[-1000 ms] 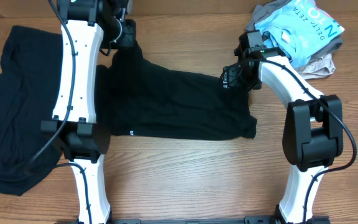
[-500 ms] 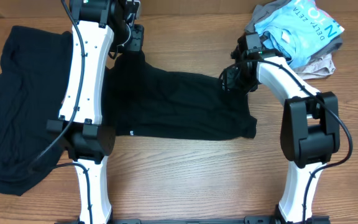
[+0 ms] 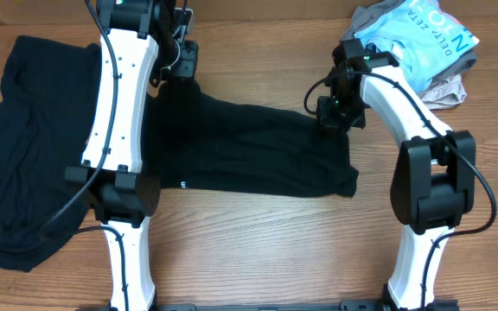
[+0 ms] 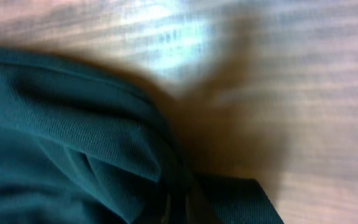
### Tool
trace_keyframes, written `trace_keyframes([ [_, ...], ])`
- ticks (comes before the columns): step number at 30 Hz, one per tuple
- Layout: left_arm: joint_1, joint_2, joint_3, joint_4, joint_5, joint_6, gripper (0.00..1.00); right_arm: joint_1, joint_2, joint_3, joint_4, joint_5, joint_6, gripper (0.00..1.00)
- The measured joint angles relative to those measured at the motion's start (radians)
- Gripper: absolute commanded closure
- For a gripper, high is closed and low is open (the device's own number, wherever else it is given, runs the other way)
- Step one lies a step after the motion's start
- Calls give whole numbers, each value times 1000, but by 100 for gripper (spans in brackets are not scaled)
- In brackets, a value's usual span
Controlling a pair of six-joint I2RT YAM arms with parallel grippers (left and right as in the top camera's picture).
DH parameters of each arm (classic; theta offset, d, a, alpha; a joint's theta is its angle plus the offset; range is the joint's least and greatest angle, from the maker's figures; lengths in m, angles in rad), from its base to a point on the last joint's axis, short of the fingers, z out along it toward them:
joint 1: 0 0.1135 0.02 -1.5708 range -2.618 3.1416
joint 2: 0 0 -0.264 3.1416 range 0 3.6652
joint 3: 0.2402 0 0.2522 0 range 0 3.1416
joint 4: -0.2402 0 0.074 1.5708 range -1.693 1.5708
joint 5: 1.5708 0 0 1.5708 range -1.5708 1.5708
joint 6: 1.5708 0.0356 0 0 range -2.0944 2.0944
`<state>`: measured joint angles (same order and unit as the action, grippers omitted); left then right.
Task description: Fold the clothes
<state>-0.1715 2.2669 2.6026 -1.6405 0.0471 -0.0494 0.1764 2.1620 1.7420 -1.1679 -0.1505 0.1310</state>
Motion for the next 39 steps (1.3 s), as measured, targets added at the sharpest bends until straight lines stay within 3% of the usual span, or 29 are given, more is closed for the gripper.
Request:
trace_keyframes([
  [5,0,0,-38,-43,-18,-11,96,5,-29,-16,-151,-3,11,96],
  [13,0,2,-314,-18,-24,-28,96,23,-29,-131,-150,-3,51,94],
  [18,0,5,-435,39,-26,-33,96,22,-29,-130,-126,-4,59,56],
  [22,0,6,-469,80,-26,-37,96,18,-29,-98,-125,-3,52,33],
  [32,0,6,-470,124,-26,-48,96,6,-29,-67,43,-3,48,30],
  [39,0,6,-470,143,-26,-48,96,7,-29,-141,137,-2,48,33],
])
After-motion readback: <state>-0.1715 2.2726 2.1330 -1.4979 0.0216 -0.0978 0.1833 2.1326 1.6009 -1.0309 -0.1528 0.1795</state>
